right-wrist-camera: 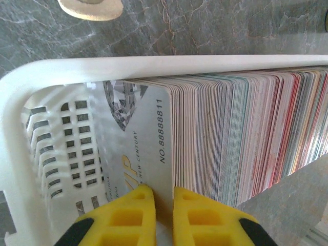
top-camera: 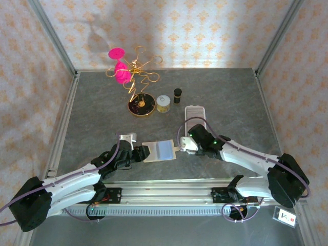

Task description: Put the credit cards into the card holder

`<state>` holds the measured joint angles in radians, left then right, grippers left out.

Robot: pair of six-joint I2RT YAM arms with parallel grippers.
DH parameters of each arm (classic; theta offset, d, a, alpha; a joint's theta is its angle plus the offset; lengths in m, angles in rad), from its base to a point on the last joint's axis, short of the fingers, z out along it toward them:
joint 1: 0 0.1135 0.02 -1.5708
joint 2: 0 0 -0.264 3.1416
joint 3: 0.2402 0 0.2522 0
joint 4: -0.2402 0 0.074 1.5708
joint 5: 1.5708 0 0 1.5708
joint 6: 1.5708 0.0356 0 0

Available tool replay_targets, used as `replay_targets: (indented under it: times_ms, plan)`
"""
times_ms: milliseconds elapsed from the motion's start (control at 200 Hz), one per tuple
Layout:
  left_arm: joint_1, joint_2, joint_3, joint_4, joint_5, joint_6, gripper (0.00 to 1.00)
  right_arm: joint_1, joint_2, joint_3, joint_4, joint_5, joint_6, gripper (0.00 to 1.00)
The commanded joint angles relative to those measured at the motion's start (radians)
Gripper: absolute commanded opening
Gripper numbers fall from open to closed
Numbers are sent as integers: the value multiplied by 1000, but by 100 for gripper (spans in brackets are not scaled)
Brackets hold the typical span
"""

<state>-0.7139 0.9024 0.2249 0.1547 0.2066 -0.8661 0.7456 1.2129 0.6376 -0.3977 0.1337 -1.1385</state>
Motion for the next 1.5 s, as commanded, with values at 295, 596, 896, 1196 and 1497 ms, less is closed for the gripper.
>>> replay_targets:
  times_ms: [295,596,896,1196,1497]
  plan:
    - [-4,-19,-10,26,17,-10,41,-4,-26,-10,35,47,-6,4]
    - [-4,-19,-12,34,19,-13,41,-5,-79,25,-61,8,1,0]
    - [-4,-14,-6,33,25,-10,41,-5,-123,68,-194,-135,62,0]
    - [-4,-10,12,18,21,-4,41,-5,-148,98,-261,-149,85,0]
    - [-4,-6,38,-13,15,4,41,-5,-173,171,-310,-205,182,0]
